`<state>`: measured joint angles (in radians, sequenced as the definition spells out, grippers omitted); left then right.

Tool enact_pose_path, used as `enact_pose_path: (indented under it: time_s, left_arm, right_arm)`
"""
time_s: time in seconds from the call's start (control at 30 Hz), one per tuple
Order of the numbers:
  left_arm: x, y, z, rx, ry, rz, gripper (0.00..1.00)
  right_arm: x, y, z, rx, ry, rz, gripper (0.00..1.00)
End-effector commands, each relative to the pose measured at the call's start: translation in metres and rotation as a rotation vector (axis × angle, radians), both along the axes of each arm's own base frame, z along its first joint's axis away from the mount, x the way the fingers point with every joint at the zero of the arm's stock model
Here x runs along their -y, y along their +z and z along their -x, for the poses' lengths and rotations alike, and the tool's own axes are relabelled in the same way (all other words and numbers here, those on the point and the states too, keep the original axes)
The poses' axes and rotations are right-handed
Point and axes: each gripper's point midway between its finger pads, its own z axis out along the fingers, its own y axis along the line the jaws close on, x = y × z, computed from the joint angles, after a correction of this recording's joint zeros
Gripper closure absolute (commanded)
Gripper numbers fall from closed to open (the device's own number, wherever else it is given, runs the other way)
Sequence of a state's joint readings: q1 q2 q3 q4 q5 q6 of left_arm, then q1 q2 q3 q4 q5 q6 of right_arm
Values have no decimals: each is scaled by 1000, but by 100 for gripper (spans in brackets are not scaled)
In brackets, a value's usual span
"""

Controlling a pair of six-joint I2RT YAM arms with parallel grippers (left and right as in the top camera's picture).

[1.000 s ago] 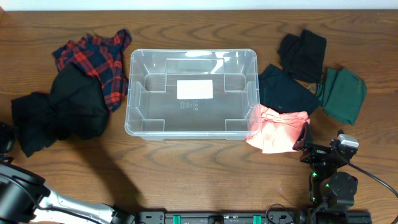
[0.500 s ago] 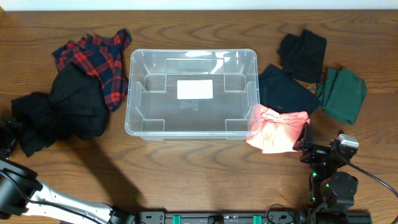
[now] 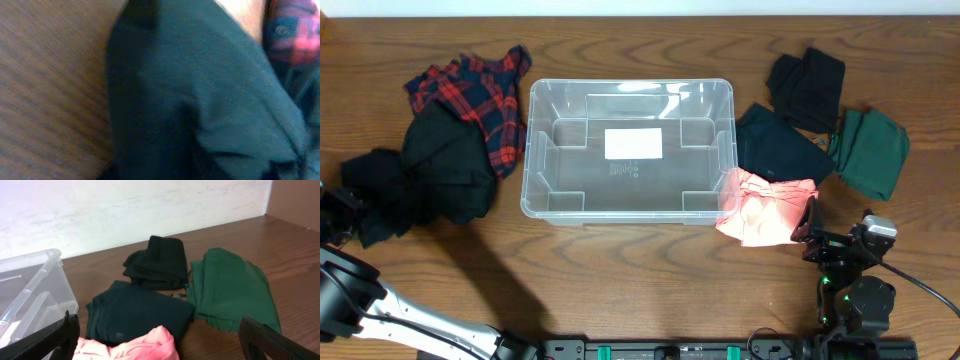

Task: Pack container
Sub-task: 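Reach the left gripper to the black garment and grasp it, then lift the black garment with the left gripper and drop it into the bin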

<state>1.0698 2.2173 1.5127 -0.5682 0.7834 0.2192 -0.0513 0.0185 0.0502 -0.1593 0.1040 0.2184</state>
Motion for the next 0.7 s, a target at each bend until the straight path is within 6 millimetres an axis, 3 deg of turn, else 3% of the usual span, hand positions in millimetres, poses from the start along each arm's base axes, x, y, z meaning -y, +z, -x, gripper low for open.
enact_pose_path:
  time_s: [0.0, 0.1, 0.2, 0.3, 0.43, 0.53, 0.67]
  left_arm:
    - [21, -16, 5, -48, -20, 77, 81]
    - [27, 2, 8, -62, -21, 100, 89]
    - [28, 43, 8, -50, -23, 78, 93]
    - [31, 111, 3, 2, -35, -15, 94]
    - [47, 221, -7, 136, -75, -243, 94]
    - [79, 302, -16, 259, -100, -389, 94]
    - [134, 371, -33, 422, -121, -451, 94]
  right_arm:
    - [2, -1, 0, -4, -5, 14, 1]
    - [2, -1, 0, -4, -5, 14, 1]
    - [2, -1, 0, -4, -5, 14, 1]
    - [2, -1, 0, -4, -5, 14, 1]
    - [2, -1, 0, -4, -5, 14, 1]
    - [2, -1, 0, -4, -5, 14, 1]
    - [2, -1, 0, -4, -5, 14, 1]
